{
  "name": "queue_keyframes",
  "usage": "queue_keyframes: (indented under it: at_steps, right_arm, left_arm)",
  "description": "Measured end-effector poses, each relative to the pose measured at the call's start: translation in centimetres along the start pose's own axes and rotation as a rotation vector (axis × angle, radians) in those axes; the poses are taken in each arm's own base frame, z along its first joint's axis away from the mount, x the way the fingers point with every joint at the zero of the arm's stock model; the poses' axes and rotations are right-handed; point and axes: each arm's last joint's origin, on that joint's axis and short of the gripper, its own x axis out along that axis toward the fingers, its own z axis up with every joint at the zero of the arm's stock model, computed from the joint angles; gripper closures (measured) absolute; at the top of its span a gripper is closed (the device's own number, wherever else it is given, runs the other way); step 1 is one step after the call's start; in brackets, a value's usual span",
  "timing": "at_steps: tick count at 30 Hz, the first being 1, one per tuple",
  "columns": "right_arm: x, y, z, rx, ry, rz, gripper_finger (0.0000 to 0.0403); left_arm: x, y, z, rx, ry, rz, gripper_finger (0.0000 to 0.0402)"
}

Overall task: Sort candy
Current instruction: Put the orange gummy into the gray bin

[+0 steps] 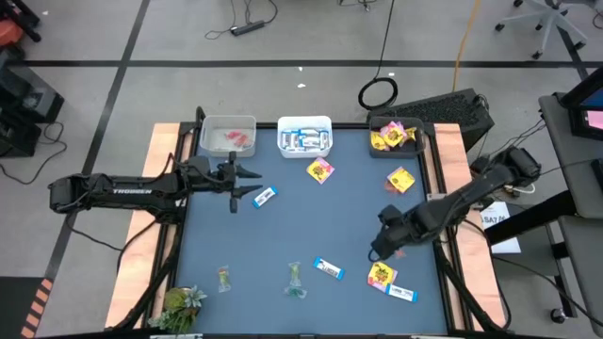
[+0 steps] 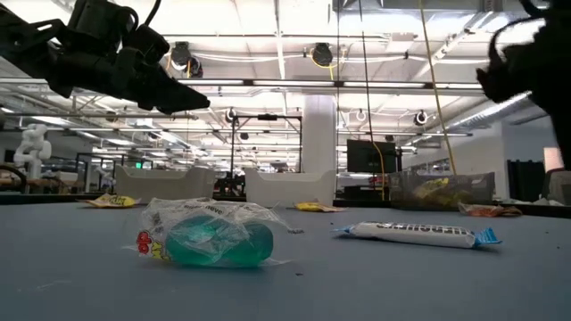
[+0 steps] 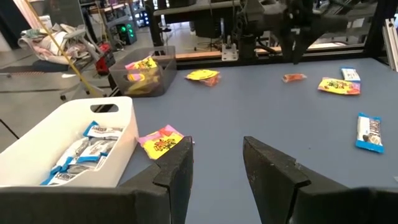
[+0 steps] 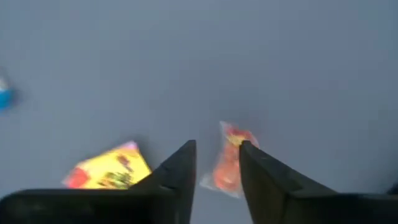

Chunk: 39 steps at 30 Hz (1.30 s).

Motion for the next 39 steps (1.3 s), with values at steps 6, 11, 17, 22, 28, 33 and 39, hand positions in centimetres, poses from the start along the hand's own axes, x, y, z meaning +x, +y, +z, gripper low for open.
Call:
queue_keyframes:
  at_steps: [6,11,17,22,28,33,39]
  right_arm:
    - [2.3,0.7,-0.5,0.043,0.071,-0.122,0.0240]
    - [4.2,1.2,-0.5,0.049,0.127,-0.198,0.0235]
    - [5.4,1.4,0.3,0.011,0.125,-0.235,0.0291]
    - [5.3,1.5,1.3,-0.046,0.063,-0.208,0.0384]
    - [3.7,2.6,3.0,-0.130,-0.104,-0.148,0.0388]
    - [2.9,4.1,5.3,-0.245,-0.338,-0.004,0.0400]
    - [1.9,6.3,9.4,-0.408,-0.631,0.170,0.0401]
  left_arm:
    - [0.0,0.0,0.0,0.006,-0.001,0.000,0.0253]
    - [0.0,0.0,0.0,0.007,0.000,0.000,0.0253]
    - [0.0,0.0,0.0,0.008,-0.001,0.000,0.0253]
    - [0.0,0.0,0.0,0.008,-0.005,0.001,0.0253]
    - [0.0,0.0,0.2,0.007,-0.026,0.004,0.0253]
    - [0.2,0.1,0.1,0.004,-0.030,0.005,0.0253]
    - [1.2,0.2,-0.3,0.007,-0.038,0.002,0.0253]
